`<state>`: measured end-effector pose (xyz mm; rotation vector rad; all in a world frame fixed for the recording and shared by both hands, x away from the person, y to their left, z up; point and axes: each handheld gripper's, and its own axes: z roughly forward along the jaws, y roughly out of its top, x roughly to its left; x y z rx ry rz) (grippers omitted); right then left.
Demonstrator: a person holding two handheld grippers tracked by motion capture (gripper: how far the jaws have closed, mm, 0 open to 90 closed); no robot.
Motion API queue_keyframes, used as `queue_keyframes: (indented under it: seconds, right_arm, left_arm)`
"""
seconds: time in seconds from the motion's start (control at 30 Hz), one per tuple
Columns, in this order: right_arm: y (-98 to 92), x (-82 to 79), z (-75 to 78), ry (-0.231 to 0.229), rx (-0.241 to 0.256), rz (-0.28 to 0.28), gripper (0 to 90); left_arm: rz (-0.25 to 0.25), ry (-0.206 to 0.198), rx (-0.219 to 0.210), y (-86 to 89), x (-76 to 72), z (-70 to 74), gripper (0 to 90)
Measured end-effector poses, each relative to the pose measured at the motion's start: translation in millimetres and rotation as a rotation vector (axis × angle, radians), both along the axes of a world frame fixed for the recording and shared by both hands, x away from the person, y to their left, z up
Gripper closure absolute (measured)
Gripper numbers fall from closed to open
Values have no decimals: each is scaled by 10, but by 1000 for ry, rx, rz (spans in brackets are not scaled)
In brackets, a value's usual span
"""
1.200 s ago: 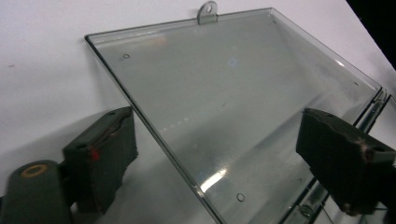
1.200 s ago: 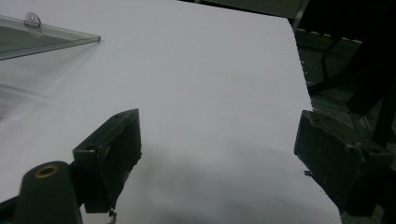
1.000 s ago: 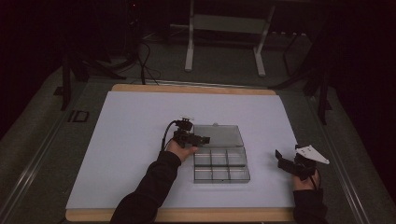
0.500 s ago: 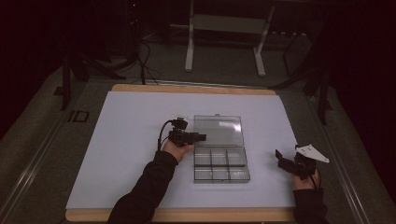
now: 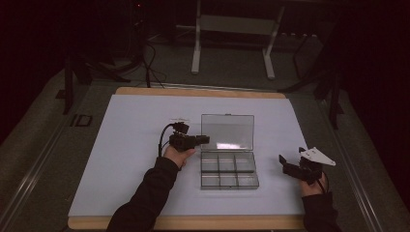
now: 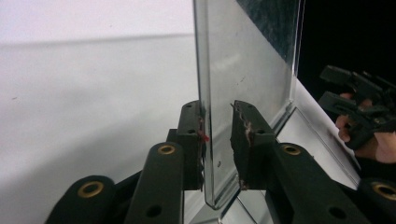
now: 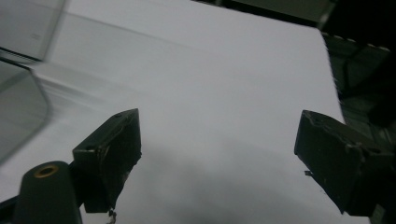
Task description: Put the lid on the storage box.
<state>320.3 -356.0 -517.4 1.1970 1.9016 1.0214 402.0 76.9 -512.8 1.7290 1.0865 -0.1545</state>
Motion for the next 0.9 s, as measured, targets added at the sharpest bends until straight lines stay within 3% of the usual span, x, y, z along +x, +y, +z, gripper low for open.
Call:
queue_keyframes:
  seconds: [0.3,0.33,0.4,0.43,0.47,0.5,0.53,0.73,0.9]
  right_arm:
    - [292,49,243,-17,50,113,141]
    - [312,61,259,-14,56,125,141]
    - [342,75,276,-7,64,138,139]
    - [424,105,302,-6,60,179,134]
    - [424,105,302,-6,60,179,134]
    - [502,132,312,0,55,202,137]
    - [538,152,314,15,63,217,135]
    - [698,261,307,48,118,265,144]
    - [811,340,330,42,148,307,139]
  left_arm:
    - [-46,-86,8,35,-38,0,773]
    - [-54,-113,24,32,-51,10,773]
    - [-59,-127,37,29,-59,19,773]
    - [-70,-168,70,17,-86,46,772]
    - [-70,-168,70,17,-86,46,772]
    - [-80,-211,98,11,-112,60,771]
    - [-85,-228,106,11,-123,64,771]
    - [-96,-286,110,26,-167,43,778]
    - [-100,-290,101,37,-169,37,780]
